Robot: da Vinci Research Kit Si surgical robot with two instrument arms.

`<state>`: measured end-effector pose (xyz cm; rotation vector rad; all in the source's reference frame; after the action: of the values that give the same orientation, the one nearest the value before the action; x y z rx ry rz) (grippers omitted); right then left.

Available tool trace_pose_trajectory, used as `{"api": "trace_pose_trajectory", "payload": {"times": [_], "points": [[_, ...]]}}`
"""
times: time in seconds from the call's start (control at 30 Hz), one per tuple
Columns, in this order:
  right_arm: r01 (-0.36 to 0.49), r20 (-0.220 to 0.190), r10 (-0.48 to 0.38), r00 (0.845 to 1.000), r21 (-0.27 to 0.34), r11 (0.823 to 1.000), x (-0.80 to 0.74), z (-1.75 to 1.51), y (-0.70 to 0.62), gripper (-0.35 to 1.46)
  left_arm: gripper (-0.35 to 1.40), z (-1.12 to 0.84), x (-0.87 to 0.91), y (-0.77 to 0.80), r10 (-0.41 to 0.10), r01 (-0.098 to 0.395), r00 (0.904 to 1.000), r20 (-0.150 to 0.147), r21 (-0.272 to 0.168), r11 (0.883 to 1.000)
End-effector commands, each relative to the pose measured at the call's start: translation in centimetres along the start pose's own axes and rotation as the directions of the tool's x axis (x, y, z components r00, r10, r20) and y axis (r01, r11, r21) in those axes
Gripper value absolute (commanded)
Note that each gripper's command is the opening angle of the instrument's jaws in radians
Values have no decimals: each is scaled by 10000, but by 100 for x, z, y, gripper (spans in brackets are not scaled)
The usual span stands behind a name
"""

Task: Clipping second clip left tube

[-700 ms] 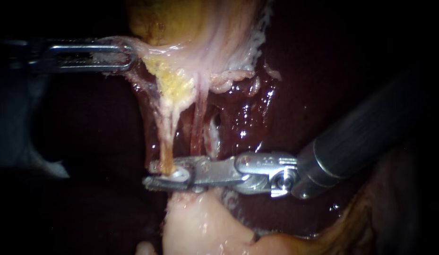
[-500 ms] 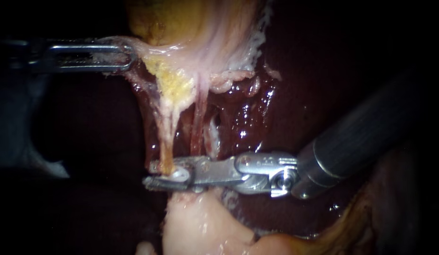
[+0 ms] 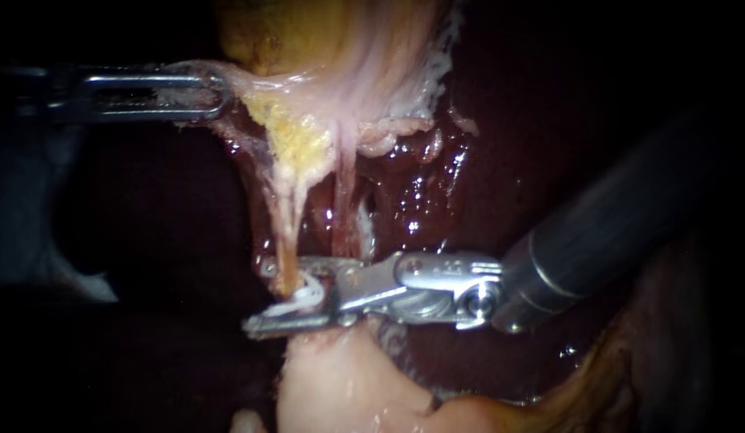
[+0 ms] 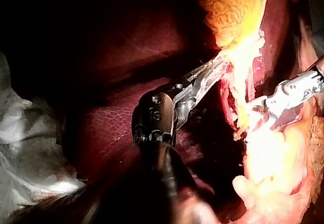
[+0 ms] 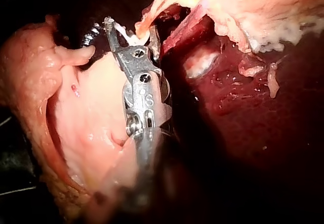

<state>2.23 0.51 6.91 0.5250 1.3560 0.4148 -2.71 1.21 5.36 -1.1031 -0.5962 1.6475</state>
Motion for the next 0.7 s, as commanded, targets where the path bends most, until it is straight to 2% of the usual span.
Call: {"api": "trace_pose_trajectory", "payload": {"times": [0.03, 0.07, 0.17, 0.2, 0.23, 0.37, 0.47, 0.6, 0.7], "points": [[32, 157, -32, 9999, 48, 10000, 5, -5, 0, 50, -35, 0, 0, 0, 2, -2, 10000, 4, -8, 10000], [-22, 325, 22, 9995, 16, 10000, 10, -11, 1, 50, -35, 0, 0, 0, 3, -3, 10000, 4, -8, 10000], [-254, 1262, 255, 9917, -21, 9997, 32, -30, 3, 50, -35, 0, 0, 0, 3, -3, 10000, 5, -9, 10000], [-312, 1459, 311, 9888, -15, 9995, 38, -35, 3, 50, -35, 0, 0, 0, 3, -3, 10000, 5, -10, 10000], [-352, 1569, 353, 9870, -33, 9994, 43, -40, 2, 50, -35, -1, 0, 0, 3, -3, 10000, 6, -10, 10000], [-447, 1585, 435, 9864, 41, 9990, 56, -55, 2, 49, -35, -1, 0, 0, 4, -4, 10000, 6, -11, 10000], [-612, 1575, 600, 9857, 26, 9981, 55, -55, 3, 49, -35, -1, 0, 0, 3, -3, 10000, 6, -11, 10000], [-951, 1575, 916, 9833, 149, 9954, 42, -45, 1, 50, -35, -1, 0, 0, 3, -3, 10000, 5, -9, 10000], [-1084, 1775, 1011, 9789, 320, 9936, 33, -39, -2, 50, -35, -1, 0, 0, 2, -2, 10000, 4, -8, 10000]]}}
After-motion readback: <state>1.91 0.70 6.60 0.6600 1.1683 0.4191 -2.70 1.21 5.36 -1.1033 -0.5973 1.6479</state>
